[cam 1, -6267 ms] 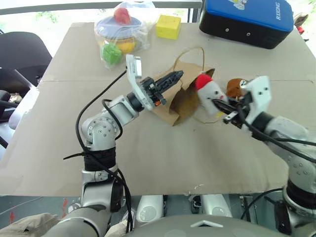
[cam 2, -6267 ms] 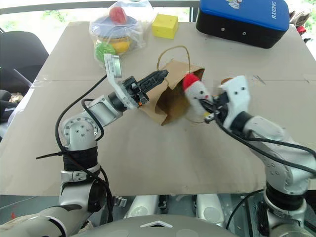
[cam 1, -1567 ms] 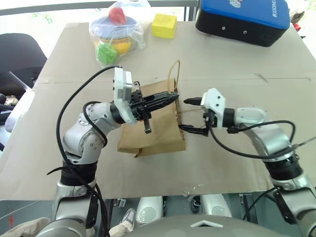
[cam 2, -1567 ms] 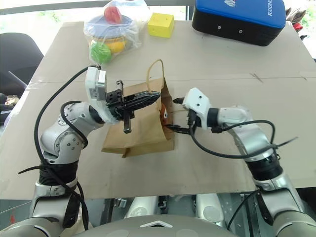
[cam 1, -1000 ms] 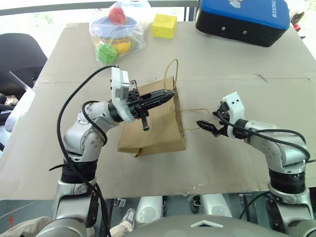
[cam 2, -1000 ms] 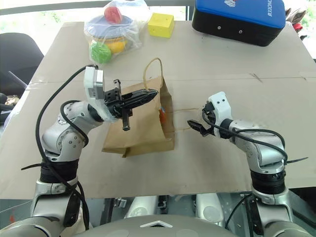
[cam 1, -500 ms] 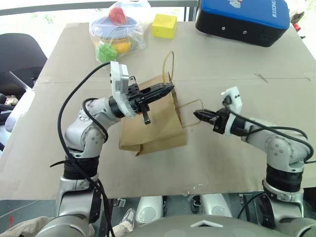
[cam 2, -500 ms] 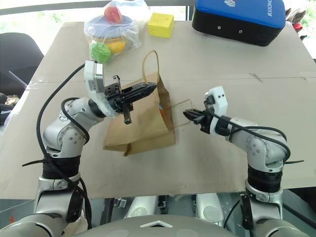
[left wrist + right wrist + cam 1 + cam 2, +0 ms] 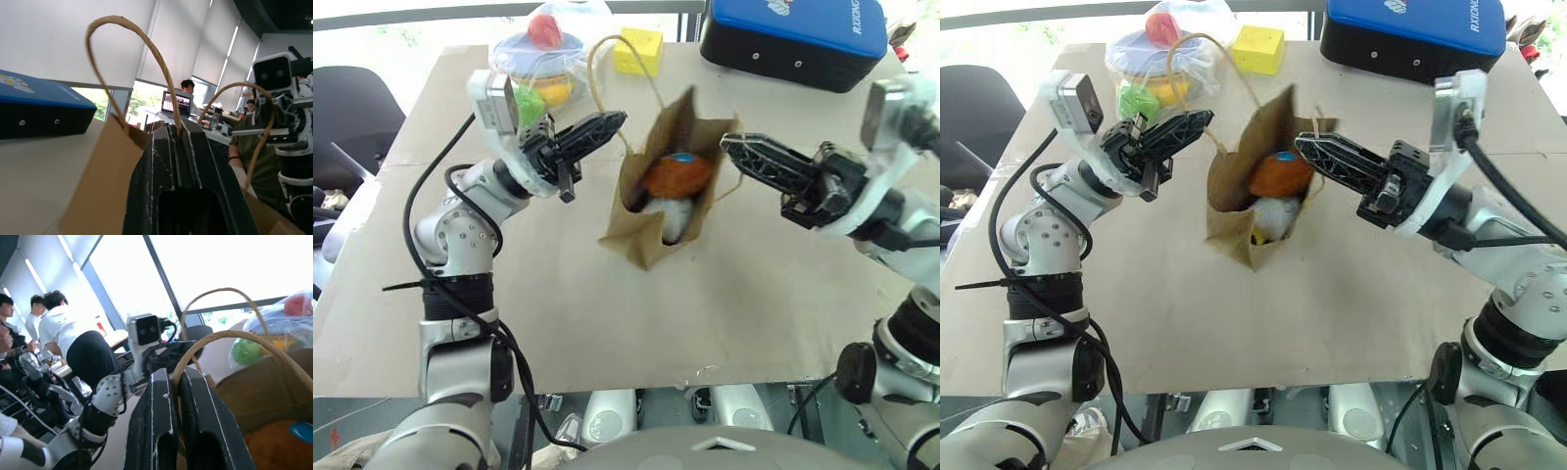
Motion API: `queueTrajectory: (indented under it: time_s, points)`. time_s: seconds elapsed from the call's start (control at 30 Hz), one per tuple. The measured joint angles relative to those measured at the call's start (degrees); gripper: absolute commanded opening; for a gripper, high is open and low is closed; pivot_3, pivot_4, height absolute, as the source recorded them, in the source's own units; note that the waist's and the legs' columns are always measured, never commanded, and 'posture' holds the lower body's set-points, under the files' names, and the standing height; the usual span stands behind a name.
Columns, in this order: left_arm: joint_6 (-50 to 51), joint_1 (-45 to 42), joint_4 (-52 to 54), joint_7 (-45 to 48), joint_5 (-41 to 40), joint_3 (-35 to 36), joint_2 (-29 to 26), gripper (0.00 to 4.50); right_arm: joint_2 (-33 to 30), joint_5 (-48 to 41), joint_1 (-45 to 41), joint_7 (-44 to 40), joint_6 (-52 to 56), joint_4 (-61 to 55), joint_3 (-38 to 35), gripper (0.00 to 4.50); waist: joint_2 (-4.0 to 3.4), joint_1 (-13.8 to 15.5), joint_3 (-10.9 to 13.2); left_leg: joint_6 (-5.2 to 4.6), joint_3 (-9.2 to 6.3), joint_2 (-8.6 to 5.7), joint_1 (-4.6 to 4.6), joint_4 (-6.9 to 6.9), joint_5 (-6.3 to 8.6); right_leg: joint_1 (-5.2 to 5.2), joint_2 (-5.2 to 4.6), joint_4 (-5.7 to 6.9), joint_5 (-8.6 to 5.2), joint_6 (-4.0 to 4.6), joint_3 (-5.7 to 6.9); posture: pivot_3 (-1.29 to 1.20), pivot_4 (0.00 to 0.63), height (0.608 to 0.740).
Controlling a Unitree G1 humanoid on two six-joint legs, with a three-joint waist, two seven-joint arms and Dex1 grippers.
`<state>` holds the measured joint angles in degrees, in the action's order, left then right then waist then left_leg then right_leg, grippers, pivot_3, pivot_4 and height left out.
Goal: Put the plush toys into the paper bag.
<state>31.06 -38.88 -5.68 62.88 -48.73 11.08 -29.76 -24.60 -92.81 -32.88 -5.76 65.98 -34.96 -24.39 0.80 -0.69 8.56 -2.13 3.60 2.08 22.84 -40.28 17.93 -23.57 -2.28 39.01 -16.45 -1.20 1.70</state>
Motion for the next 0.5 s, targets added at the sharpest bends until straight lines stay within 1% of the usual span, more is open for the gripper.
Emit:
queueTrajectory:
  time_s: [0.03, 0.07, 0.1, 0.17, 0.2, 0.27, 0.37, 0.47, 0.5]
  points:
    - [-0.9, -1.3, -1.9, 0.6, 1.4, -0.4, -0.2, 0.0, -1.3, -2.5, -0.6, 1.6, -2.0, -0.1, 0.6, 0.07, 0.0, 0.0, 0.0, 0.0, 0.01, 0.0, 0.0, 0.0, 0.0, 0.0, 0.01, 0.01, 0.0, 0.0, -0.02, 0.0, 0.15, 0.733]
    - [-1.2, -1.6, -2.4, 0.7, 1.7, -0.5, -0.2, 0.0, -1.6, -3.0, -0.7, 2.0, -2.4, -0.2, 0.7, 0.07, 0.0, 0.0, 0.0, 0.0, 0.0, 0.0, 0.0, 0.0, 0.0, 0.0, 0.02, 0.0, 0.0, 0.0, -0.02, 0.0, 0.15, 0.733]
    - [-3.0, -3.7, -5.4, 1.5, 4.1, -0.9, -0.3, 0.0, -3.7, -6.0, -1.3, 4.2, -5.6, -0.4, 1.9, 0.07, 0.0, 0.0, 0.0, 0.0, 0.01, 0.0, 0.0, 0.0, 0.0, 0.0, 0.03, 0.0, 0.0, 0.0, -0.02, 0.0, 0.15, 0.733]
    - [-5.2, -5.7, -9.1, 2.2, 7.3, -2.1, -0.5, 0.0, -7.2, -6.2, 0.4, 4.9, -7.5, -1.8, 3.5, 0.07, 0.02, 0.1, 0.0, 0.0, 0.01, 0.02, 0.01, 0.01, 0.0, 0.02, 0.03, -0.07, 0.0, 0.0, -0.01, 0.0, 0.15, 0.733]
    - [-6.3, -6.2, -10.5, 2.6, 9.3, -3.1, -0.8, 0.0, -9.0, -4.9, 2.6, 4.5, -7.3, -2.8, 4.9, 0.07, 0.04, 0.2, 0.0, 0.0, 0.02, 0.03, 0.03, 0.03, 0.0, 0.03, 0.03, -0.12, 0.0, 0.0, -0.02, 0.0, 0.15, 0.733]
    - [-9.4, -6.3, -13.6, 4.9, 14.6, -7.1, -1.5, 0.0, -10.3, -2.3, 7.7, 3.6, -7.5, -3.4, 8.0, 0.07, 0.06, 0.2, 0.0, -0.01, 0.1, 0.01, 0.07, 0.04, 0.01, 0.0, 0.03, -0.13, 0.0, -0.01, -0.1, 0.0, 0.15, 0.733]
    - [-11.1, -6.3, -15.8, 6.9, 18.3, -10.7, -0.2, 0.0, -12.1, 1.1, 8.4, 2.4, -8.8, -4.3, 10.7, 0.07, 0.06, 0.2, 0.0, -0.02, 0.14, 0.02, 0.1, 0.0, 0.01, -0.05, 0.02, -0.09, 0.0, -0.01, -0.14, 0.0, 0.15, 0.733]
    - [-13.7, -7.4, -17.7, 9.2, 20.3, -11.6, -0.1, 0.0, -16.1, 9.5, 8.4, -0.6, -9.9, -6.1, 13.6, 0.07, 0.07, 0.2, 0.0, -0.02, 0.1, 0.04, 0.08, 0.0, 0.01, -0.05, 0.05, -0.07, 0.0, 0.0, -0.12, 0.0, 0.15, 0.733]
    - [-15.2, -8.1, -18.6, 9.7, 21.0, -11.6, -0.3, 0.33, -17.1, 12.7, 8.8, -2.3, -10.5, -6.2, 14.5, 0.56, 0.07, 0.2, 0.0, -0.02, 0.09, 0.04, 0.08, 0.0, 0.01, -0.05, 0.08, -0.08, 0.0, 0.0, -0.12, 0.0, 0.15, 0.733]
